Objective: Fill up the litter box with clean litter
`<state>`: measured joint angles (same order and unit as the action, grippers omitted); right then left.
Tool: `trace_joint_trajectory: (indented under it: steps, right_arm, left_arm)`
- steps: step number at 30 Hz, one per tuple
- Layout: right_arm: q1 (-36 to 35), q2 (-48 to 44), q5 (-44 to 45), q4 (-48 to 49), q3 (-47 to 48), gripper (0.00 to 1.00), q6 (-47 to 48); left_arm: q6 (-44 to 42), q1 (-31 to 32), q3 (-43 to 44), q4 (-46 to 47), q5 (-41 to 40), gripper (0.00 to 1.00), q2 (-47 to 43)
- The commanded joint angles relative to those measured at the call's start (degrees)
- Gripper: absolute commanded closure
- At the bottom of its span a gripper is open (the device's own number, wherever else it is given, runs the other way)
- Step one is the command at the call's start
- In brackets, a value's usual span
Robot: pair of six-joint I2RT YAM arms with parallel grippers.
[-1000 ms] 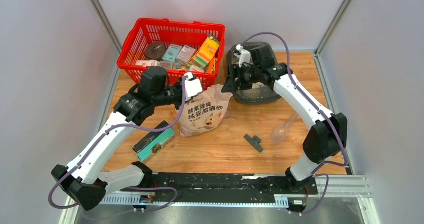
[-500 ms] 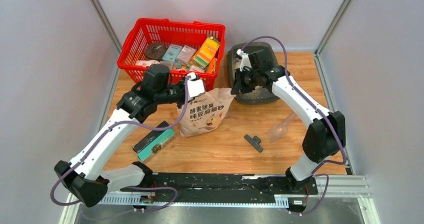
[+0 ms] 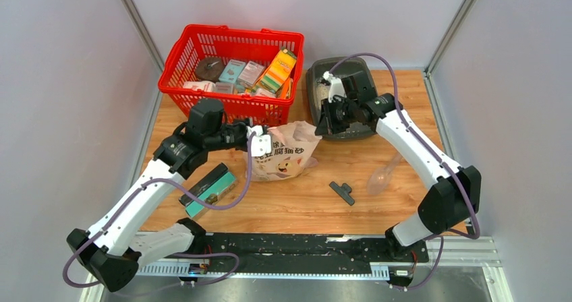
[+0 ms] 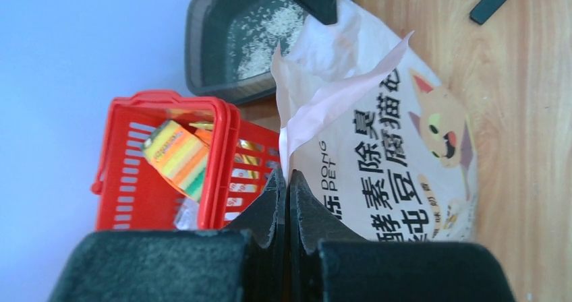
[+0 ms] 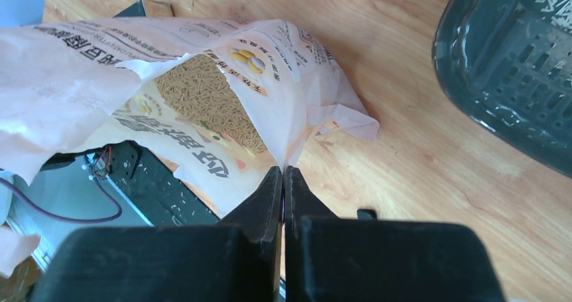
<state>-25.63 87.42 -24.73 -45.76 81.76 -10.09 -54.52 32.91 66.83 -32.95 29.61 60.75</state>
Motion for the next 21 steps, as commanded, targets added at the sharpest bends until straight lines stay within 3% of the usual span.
trace_joint_trajectory:
  steps: [1, 3, 4, 5, 8, 9, 13, 14, 17, 21]
  right_arm:
    - [0.4, -3.92, -1.72, 0.49, -0.01, 1.0, 1.48]
    - [0.49, -3.66, -1.72, 1.19, -0.54, 0.98, 2.26]
    - [1.27, -3.4, -2.94, 1.54, -0.81, 0.9, 2.61]
    - [2.24, -3.31, -4.52, 2.42, -0.81, 0.66, 2.88]
    - [7.42, -4.62, -12.77, 4.0, -1.59, 0.42, 5.68]
    - [9.0, -5.58, -19.32, 4.18, -1.86, 0.4, 7.78]
    - [14.2, -11.64, -31.33, 5.85, -8.08, 0.3, 21.13]
    - [13.85, -13.22, -32.3, 6.03, -9.67, 0.29, 29.51]
    - [10.43, -18.76, -29.33, 8.48, -16.61, 0.27, 40.45]
    - [6.47, -21.14, -25.38, 14.19, -22.95, 0.27, 43.4]
  left_arm:
    - [-6.65, -0.03, -2.67, 10.36, -2.09, 1.0, -3.45]
    - [-4.38, -0.03, -2.84, 10.97, -1.75, 1.0, -2.66]
    - [-3.06, -0.03, -2.76, 11.06, -0.7, 1.0, -2.39]
    - [-0.17, -0.03, -2.67, 11.06, -0.08, 1.0, -1.96]
    - [4.32, -0.12, -2.41, 11.42, 1.94, 1.0, -1.69]
    - [5.03, -0.04, -2.32, 11.24, 2.21, 1.0, -1.69]
    - [7.32, -0.04, -1.79, 10.36, 1.6, 1.0, -1.78]
    - [8.11, -0.03, -1.35, 9.67, 1.6, 1.0, -1.78]
    - [10.12, -0.03, -0.65, 8.35, 1.51, 1.0, -1.69]
    - [14.0, -0.03, -0.12, 7.72, 0.98, 1.0, -1.6]
